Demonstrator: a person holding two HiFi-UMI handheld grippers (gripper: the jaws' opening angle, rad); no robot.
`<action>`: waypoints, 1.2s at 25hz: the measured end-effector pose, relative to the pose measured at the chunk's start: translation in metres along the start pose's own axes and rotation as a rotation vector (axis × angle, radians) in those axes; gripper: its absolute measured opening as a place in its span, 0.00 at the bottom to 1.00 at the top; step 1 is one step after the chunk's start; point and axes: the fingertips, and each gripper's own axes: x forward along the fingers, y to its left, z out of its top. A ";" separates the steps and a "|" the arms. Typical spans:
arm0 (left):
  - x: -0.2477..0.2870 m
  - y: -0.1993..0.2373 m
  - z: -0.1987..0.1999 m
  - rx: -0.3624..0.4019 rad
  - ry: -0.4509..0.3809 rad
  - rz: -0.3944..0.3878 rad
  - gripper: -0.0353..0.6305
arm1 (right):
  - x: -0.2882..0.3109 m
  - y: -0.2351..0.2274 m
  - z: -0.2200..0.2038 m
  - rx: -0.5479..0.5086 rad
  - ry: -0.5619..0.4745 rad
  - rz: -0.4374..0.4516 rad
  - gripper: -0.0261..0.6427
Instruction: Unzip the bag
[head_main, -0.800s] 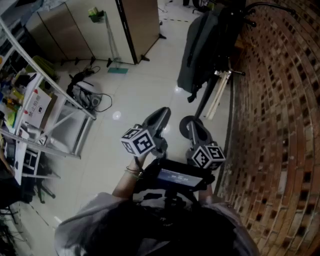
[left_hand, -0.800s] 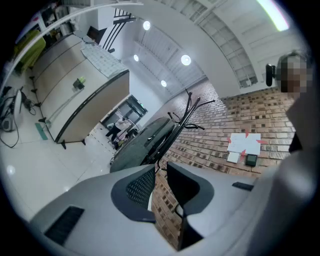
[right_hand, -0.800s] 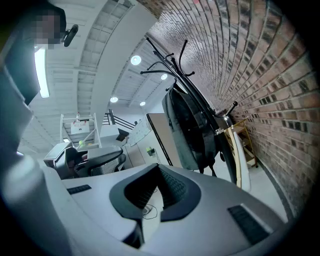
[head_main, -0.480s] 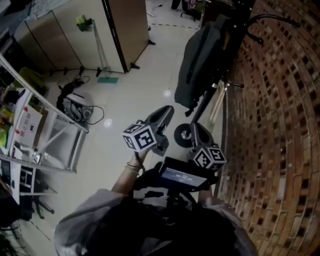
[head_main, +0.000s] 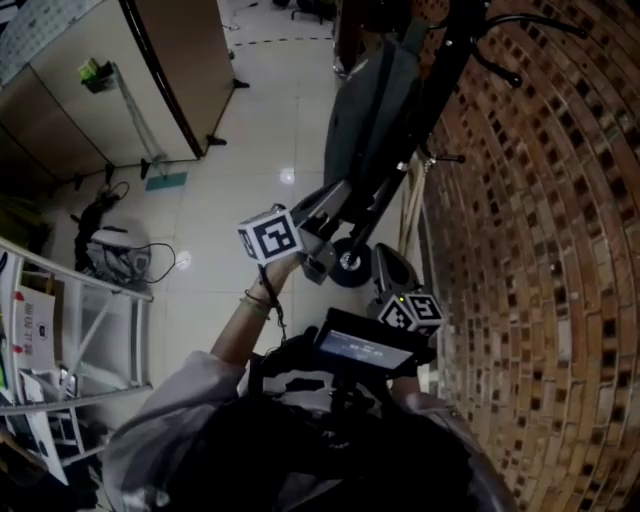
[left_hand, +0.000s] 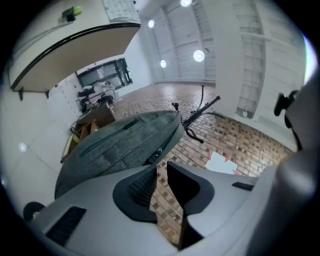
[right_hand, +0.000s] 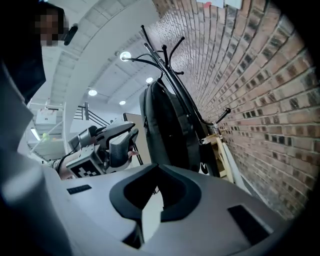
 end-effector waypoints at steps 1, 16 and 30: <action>0.002 0.004 0.001 -0.053 -0.002 -0.011 0.16 | -0.001 -0.002 -0.001 0.003 0.004 -0.008 0.03; 0.029 0.003 0.015 -0.302 -0.013 -0.191 0.16 | 0.003 -0.019 0.012 0.010 0.012 -0.004 0.03; 0.034 -0.012 0.026 -0.234 -0.047 -0.219 0.16 | 0.011 -0.024 0.012 -0.005 0.024 0.023 0.03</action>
